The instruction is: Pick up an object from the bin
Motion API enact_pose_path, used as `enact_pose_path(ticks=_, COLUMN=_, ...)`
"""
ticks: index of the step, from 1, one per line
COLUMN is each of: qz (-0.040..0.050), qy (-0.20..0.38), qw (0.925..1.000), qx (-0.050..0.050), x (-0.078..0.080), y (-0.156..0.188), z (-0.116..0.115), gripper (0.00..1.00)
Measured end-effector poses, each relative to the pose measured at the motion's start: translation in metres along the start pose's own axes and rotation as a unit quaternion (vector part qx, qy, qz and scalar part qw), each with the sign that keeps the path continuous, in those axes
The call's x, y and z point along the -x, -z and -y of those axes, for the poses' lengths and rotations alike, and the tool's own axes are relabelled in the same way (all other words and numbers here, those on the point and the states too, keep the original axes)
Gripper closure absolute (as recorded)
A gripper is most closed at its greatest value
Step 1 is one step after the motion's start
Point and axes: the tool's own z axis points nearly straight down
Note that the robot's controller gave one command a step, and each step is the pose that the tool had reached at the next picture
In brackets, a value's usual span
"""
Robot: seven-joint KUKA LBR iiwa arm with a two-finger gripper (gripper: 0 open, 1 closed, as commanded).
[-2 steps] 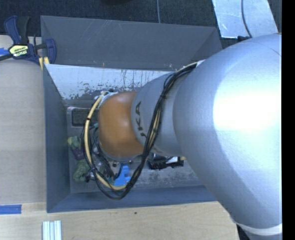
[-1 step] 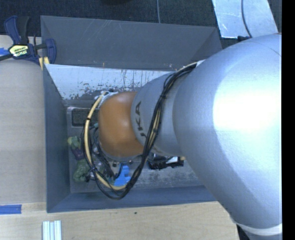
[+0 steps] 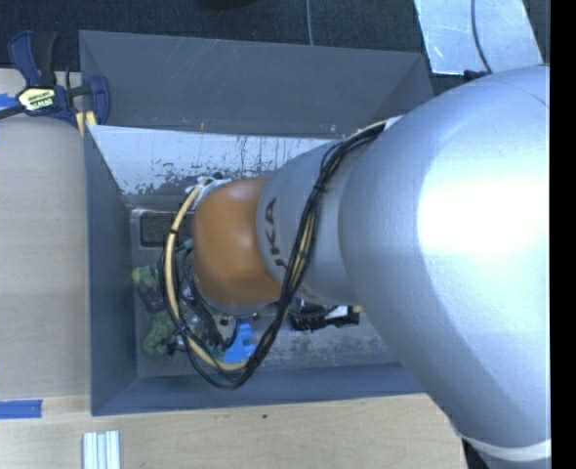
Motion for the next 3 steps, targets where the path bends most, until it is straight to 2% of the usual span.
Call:
enact_pose_path(ticks=1, qz=-0.0028, qy=0.0, qw=1.0, qx=-0.002, x=-0.001, y=0.027, z=0.001, gripper=1.0)
enact_pose_path(ticks=3, qz=-0.0006, qy=0.0, qw=1.0, qx=-0.002, x=0.001, y=0.084, z=0.001, gripper=1.0)
